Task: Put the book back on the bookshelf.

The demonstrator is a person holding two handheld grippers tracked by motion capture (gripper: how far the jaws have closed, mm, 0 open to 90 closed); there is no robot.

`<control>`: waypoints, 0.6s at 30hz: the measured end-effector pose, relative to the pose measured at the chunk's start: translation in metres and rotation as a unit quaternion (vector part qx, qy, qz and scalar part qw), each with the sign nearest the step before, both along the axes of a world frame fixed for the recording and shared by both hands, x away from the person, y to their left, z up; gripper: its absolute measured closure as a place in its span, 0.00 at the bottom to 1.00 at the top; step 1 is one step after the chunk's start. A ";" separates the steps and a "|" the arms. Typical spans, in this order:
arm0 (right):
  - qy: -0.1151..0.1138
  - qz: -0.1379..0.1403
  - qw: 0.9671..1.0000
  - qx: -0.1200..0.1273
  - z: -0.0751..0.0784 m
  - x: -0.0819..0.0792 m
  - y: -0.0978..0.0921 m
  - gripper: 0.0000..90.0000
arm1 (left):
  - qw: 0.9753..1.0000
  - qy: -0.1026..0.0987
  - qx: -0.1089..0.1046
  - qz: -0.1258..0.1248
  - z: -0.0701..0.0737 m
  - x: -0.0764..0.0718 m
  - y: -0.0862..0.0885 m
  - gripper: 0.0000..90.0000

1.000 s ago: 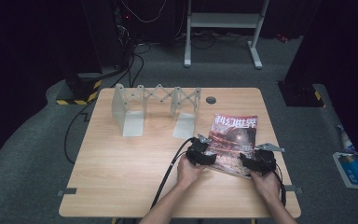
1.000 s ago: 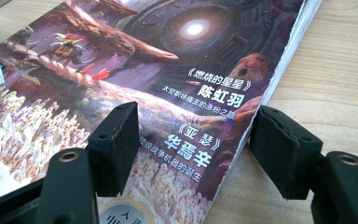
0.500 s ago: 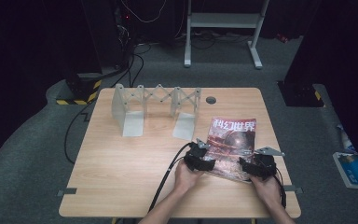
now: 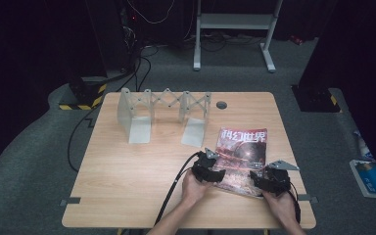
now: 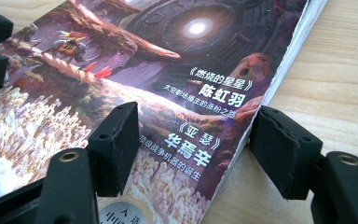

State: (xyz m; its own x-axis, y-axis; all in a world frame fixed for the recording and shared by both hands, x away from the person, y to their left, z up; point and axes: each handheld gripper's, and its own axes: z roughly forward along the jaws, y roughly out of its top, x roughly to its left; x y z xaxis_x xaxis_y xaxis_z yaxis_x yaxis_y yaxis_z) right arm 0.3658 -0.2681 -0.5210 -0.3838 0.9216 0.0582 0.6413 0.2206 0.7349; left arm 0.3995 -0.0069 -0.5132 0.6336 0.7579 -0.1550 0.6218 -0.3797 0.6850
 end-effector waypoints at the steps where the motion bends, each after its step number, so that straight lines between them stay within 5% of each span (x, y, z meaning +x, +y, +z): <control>1: -0.001 0.002 1.000 0.000 0.000 -0.001 0.000 0.37 | 1.000 -0.001 0.001 -0.001 0.000 0.000 0.000 0.44; 18: -0.001 0.023 1.000 0.002 -0.001 -0.025 0.005 0.37 | 1.000 -0.010 0.003 -0.001 -0.002 -0.019 0.006 0.43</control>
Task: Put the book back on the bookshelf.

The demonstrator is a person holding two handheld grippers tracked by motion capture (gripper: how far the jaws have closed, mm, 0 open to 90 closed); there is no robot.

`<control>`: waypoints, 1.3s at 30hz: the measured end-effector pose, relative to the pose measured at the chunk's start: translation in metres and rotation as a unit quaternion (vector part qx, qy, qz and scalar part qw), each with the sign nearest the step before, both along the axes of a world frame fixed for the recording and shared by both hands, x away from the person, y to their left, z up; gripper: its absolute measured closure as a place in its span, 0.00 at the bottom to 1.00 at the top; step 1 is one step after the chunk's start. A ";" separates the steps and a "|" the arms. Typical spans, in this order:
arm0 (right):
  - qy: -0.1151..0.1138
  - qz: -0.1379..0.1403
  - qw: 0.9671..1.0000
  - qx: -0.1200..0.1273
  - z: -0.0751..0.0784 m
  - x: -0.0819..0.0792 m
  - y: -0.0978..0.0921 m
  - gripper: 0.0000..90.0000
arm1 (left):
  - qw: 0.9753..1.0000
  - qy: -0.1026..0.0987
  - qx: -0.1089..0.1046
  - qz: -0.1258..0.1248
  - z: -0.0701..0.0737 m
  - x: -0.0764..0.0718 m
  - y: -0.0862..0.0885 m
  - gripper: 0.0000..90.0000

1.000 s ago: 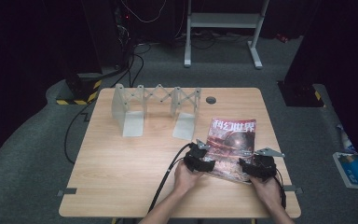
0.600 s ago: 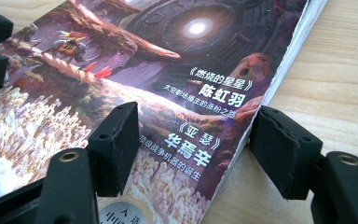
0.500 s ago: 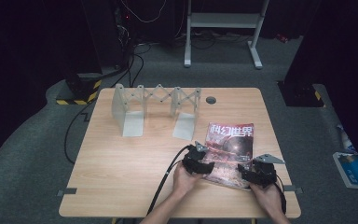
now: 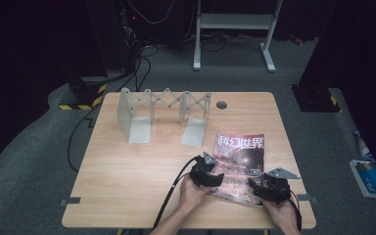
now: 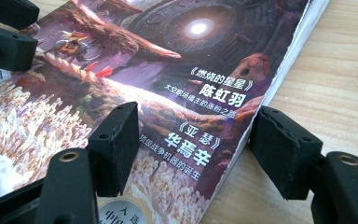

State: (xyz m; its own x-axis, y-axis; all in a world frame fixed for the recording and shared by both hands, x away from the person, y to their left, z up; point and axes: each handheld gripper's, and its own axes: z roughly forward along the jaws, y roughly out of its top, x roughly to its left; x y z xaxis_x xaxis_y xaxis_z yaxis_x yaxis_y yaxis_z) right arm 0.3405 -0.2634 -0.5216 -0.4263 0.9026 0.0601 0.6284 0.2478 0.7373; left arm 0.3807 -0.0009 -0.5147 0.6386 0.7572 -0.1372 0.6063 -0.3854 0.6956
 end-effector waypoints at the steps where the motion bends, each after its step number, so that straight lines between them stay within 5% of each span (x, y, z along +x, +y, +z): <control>1: 0.002 0.000 1.000 0.000 0.000 -0.002 0.000 0.37 | 1.000 0.000 0.001 0.000 0.000 -0.002 0.001 0.42; 22: 0.012 0.044 0.999 -0.004 0.002 -0.034 0.008 0.37 | 1.000 -0.008 -0.001 0.001 -0.002 -0.051 0.018 0.43; 39: 0.017 0.078 0.997 -0.007 0.003 -0.042 0.020 0.37 | 1.000 -0.002 0.001 0.018 -0.001 -0.058 0.032 0.41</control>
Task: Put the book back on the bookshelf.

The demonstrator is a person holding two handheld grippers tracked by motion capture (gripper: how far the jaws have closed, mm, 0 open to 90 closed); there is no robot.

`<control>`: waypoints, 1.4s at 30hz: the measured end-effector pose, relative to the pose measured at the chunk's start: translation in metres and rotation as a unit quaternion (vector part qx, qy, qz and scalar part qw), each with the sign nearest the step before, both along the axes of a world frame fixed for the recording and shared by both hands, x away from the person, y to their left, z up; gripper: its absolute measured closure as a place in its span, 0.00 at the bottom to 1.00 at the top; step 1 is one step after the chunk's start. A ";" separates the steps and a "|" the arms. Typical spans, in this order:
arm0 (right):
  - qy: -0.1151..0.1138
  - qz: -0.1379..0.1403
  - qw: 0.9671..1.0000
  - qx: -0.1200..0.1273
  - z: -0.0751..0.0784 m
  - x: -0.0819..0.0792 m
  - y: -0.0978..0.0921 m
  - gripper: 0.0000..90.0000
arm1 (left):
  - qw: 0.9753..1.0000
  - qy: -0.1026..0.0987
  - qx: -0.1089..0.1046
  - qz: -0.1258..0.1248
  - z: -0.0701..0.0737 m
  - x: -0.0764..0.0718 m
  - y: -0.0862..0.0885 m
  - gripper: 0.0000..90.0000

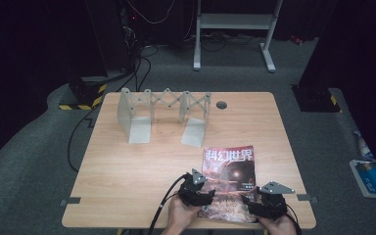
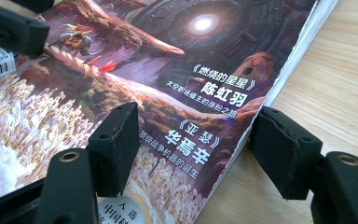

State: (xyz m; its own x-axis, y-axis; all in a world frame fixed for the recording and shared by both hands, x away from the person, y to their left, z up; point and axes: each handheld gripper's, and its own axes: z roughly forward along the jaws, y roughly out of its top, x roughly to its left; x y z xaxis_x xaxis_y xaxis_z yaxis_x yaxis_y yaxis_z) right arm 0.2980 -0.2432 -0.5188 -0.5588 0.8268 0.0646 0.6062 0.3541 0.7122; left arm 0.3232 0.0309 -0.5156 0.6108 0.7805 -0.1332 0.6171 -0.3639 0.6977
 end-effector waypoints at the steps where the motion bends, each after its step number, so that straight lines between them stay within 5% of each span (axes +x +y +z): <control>1: 0.000 0.005 1.000 0.000 0.000 -0.001 0.003 0.37 | 1.000 -0.001 -0.001 0.002 0.000 0.000 0.002 0.41; 42: -0.002 0.033 0.999 0.008 -0.002 -0.004 0.052 0.37 | 0.998 -0.021 0.009 0.058 -0.004 0.011 0.043 0.31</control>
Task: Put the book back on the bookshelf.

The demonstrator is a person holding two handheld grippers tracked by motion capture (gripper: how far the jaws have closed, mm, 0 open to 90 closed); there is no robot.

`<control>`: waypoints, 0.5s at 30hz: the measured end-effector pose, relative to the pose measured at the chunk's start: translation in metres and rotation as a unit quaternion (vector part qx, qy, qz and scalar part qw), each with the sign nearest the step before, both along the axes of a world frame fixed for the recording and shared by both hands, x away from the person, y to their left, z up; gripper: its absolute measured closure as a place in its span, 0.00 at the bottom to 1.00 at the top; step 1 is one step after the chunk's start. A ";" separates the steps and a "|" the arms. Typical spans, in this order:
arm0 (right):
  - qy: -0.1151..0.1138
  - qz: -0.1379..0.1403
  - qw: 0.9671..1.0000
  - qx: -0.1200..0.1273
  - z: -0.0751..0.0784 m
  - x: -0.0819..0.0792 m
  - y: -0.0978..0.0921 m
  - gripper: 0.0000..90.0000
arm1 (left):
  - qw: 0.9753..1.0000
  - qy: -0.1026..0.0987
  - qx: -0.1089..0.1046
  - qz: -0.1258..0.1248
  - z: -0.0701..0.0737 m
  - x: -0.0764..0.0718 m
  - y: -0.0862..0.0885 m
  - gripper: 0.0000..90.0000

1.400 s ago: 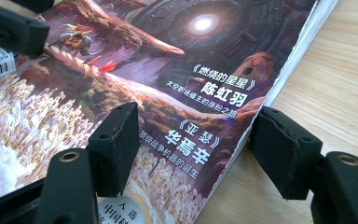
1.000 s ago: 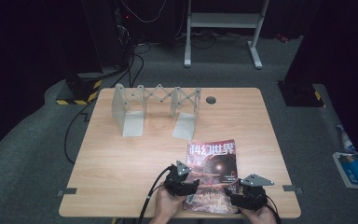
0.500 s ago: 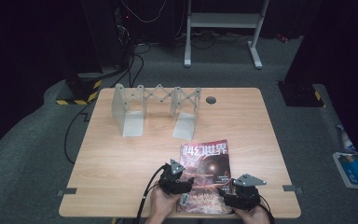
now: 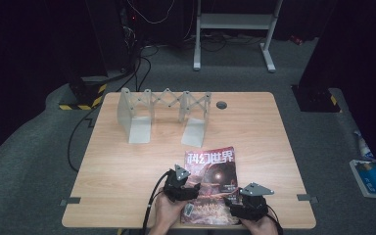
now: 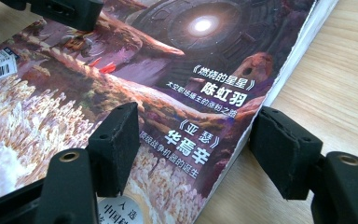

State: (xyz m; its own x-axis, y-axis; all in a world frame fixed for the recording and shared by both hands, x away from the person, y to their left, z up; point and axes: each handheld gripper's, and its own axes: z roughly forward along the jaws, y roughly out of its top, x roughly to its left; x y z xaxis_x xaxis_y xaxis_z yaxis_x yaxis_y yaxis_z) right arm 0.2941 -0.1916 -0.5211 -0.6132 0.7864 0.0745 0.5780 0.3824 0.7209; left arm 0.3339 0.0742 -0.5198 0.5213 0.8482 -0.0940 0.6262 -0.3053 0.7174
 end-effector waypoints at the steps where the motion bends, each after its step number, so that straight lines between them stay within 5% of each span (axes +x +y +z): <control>1: 0.000 -0.002 1.000 0.001 0.000 0.000 0.003 0.37 | 1.000 0.000 -0.001 0.001 0.000 0.000 0.001 0.31; 10: -0.002 0.001 1.000 0.001 0.000 0.003 0.015 0.37 | 1.000 -0.014 -0.005 0.020 -0.003 0.002 0.010 0.28; 15: 0.011 0.010 1.000 0.000 0.002 0.008 0.015 0.36 | 0.998 -0.053 -0.027 0.024 -0.012 -0.006 0.015 0.28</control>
State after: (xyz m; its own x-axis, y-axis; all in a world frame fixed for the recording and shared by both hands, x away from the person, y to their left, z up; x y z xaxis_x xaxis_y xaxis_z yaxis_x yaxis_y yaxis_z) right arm 0.3019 -0.1762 -0.5195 -0.6267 0.7743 0.0878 0.5864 0.3943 0.7076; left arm 0.3282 0.0887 -0.5320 0.4898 0.8676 -0.0859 0.5585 -0.2366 0.7950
